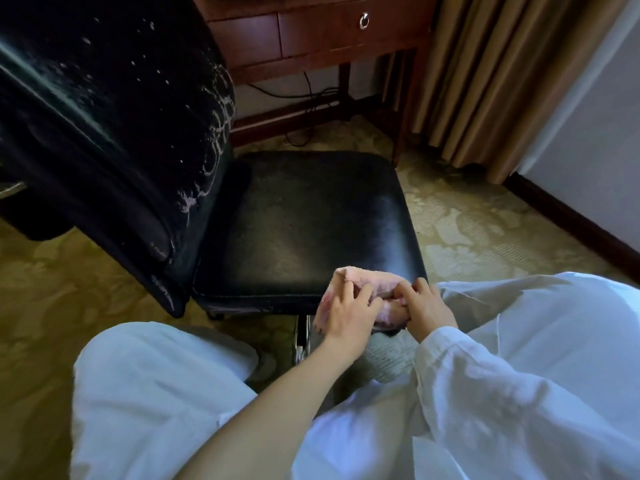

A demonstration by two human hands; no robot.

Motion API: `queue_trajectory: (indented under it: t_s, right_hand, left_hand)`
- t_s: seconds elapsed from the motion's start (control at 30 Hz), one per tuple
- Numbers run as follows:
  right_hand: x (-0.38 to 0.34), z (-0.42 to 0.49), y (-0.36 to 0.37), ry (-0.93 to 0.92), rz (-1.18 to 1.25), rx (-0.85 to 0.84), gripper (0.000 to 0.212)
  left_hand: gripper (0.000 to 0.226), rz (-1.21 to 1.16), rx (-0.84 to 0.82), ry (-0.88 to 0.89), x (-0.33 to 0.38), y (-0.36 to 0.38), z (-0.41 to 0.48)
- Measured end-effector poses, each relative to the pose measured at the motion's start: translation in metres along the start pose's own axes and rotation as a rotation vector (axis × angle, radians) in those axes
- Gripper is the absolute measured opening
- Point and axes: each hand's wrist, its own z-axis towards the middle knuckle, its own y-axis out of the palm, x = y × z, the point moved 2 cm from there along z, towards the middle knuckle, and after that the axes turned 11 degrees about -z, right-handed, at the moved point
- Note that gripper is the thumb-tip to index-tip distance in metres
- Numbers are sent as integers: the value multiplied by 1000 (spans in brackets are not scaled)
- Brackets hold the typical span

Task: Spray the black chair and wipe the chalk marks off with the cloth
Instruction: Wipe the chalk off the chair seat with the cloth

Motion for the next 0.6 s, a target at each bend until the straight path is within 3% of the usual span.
queue_trajectory:
  t_s: [0.07,0.2,0.5,0.6]
  right_hand:
    - [-10,0,-1,-38,-39,82,52]
    - [-59,-1,4,-275,-173,239,75]
    - [-230,8,19,-596,-215,305,61]
    - [-259,14,18,-663,-253,353,56]
  left_hand:
    - [31,20,40,22,-13,2,-1]
    - [36,30,94,-19,-62,-7,-29]
    - [40,111,141,-297,-204,-29,-115]
    - [47,114,167,-313,-231,-30,-129]
